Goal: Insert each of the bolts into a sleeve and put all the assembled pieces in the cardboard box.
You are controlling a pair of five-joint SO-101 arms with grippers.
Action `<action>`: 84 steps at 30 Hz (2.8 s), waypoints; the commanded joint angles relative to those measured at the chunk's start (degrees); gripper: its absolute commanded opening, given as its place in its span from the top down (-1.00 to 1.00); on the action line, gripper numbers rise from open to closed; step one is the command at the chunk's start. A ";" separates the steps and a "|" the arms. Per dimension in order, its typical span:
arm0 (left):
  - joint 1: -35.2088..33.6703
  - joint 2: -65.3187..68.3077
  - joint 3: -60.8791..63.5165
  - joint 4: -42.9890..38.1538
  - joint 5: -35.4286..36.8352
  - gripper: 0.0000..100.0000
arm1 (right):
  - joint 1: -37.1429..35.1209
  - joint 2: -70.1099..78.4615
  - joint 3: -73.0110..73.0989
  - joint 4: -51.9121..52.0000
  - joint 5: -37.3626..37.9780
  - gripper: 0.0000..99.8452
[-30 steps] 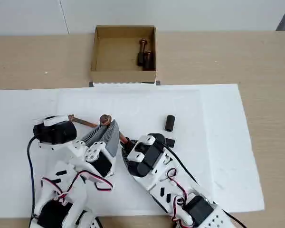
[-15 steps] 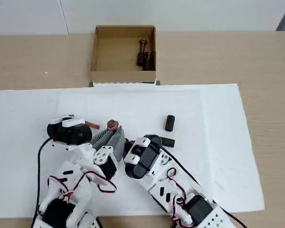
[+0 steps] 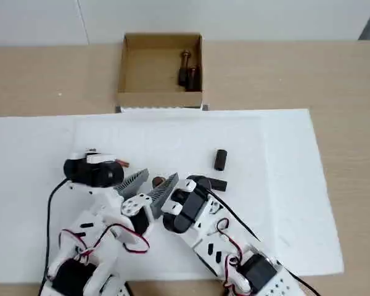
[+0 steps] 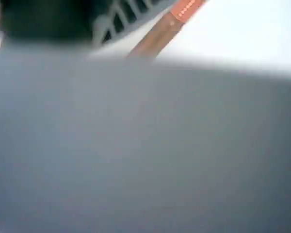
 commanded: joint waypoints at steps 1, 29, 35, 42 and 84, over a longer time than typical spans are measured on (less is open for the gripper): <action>-0.09 -0.18 -3.91 0.18 -0.62 0.55 | -0.31 -0.84 0.79 -1.10 0.44 0.99; -18.46 -0.35 9.98 5.27 -19.69 0.99 | 22.90 -0.22 -11.87 18.59 -10.20 0.99; -18.99 -0.44 13.93 5.19 -24.09 0.99 | 22.99 1.19 -18.37 21.49 -9.58 0.99; -18.90 -0.44 14.02 5.19 -24.00 0.99 | 23.16 20.00 -31.38 19.74 -8.79 0.99; -21.01 -0.44 14.11 4.66 -23.12 0.99 | 25.19 138.51 -127.65 -4.70 9.76 0.98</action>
